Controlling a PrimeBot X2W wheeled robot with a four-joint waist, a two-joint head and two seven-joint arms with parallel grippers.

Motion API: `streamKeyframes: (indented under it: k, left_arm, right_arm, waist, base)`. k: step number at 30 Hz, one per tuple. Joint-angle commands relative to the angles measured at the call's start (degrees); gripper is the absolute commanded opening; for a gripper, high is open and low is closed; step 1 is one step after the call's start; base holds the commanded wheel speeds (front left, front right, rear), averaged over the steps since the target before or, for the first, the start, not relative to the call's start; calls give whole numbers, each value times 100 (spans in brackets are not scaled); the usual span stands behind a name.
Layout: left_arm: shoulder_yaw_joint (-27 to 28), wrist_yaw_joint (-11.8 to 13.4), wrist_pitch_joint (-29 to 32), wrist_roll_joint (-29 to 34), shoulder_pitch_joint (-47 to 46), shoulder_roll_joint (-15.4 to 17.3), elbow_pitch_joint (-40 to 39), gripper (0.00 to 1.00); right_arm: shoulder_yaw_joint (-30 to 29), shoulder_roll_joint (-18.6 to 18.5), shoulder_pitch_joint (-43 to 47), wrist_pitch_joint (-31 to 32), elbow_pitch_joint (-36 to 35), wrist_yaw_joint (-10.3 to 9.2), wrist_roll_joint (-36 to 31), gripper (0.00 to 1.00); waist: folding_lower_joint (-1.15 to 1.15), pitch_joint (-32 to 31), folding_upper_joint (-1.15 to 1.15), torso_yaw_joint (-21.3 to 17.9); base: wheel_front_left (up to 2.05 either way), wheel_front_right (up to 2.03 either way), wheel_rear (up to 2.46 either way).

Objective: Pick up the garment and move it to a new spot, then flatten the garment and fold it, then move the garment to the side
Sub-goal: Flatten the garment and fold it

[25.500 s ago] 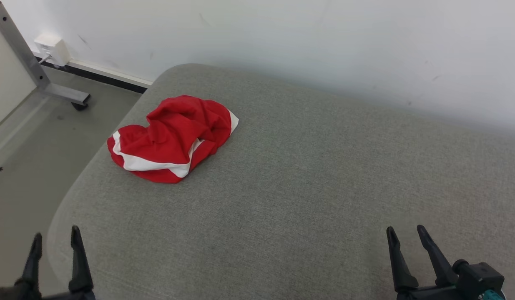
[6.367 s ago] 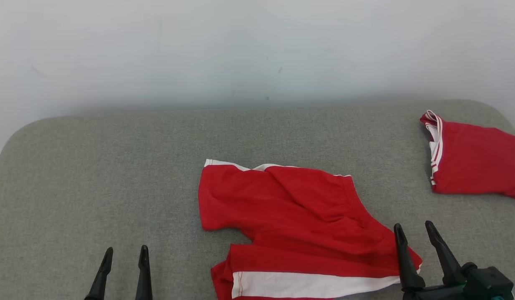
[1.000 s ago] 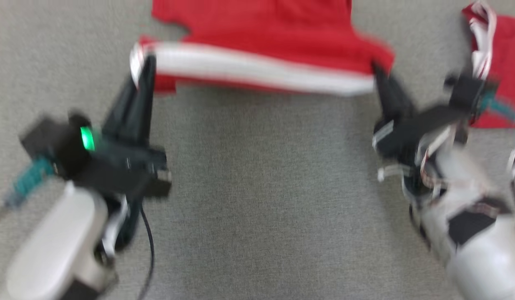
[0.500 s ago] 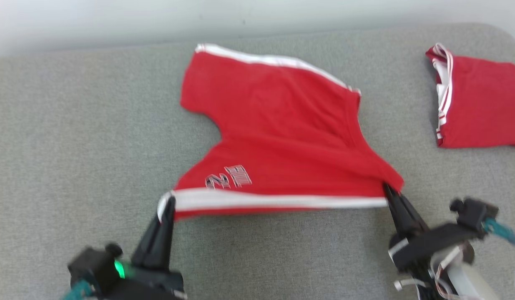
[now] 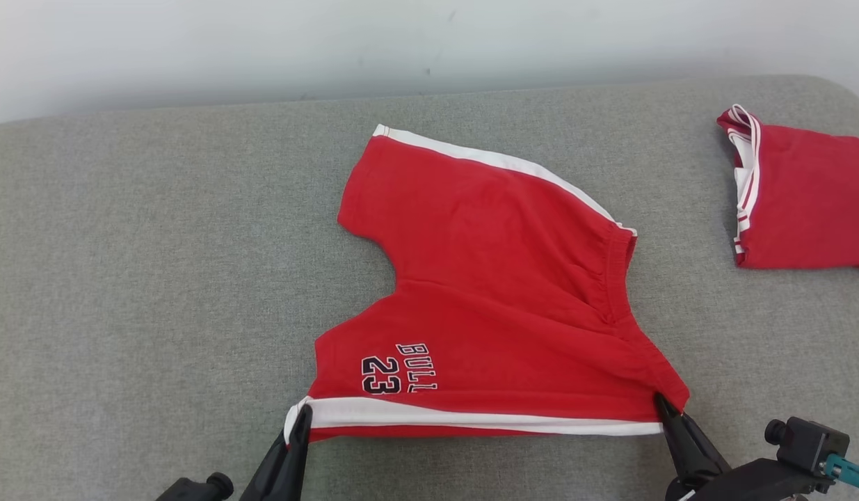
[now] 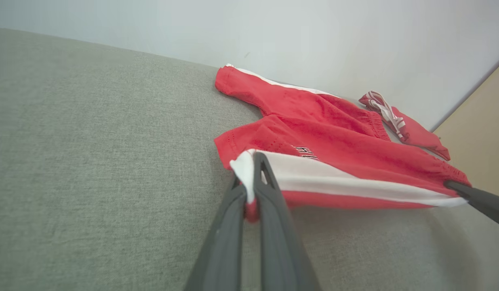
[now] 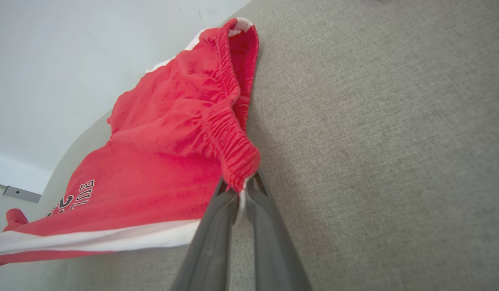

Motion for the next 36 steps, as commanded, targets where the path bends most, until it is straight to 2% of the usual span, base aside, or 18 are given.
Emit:
streamKeyframes:
  k: [1,5,10,22,27,36]
  left_arm:
    - [61,-27,-17,137,31,21,36,0]
    - [143,-105,-17,287,-174,51,34,0]
    - [127,-188,-17,469,-562,244,-3,0]
    - [-205,-286,512,467,-2693,908,315,0]
    - [-669,-291,737,266,-3817,1264,757,0]
    - [-1517,-286,770,-238,-5516,1551,1880,0]
  right_arm:
    - [-118,88,96,121,-138,-16,-116,0]
    - [-252,254,87,382,-437,-16,-288,0]
    - [-292,394,-98,674,-729,-16,-354,0]
    - [-199,636,-1233,1320,-587,-16,-27,0]
    - [-151,661,-1952,1524,-318,-16,50,0]
    - [-94,677,-3061,1587,285,-16,88,0]
  waist:
    - [1,6,0,7]
    - [1,15,0,-32]
    - [1,99,0,-160]
    - [1,739,0,-619]
    - [1,1079,0,-823]
    - [1,1520,0,-1052]
  base:
    - [0,0,0]
    - [0,0,0]
    - [0,0,0]
    - [0,0,0]
    - [0,0,0]
    - [0,0,0]
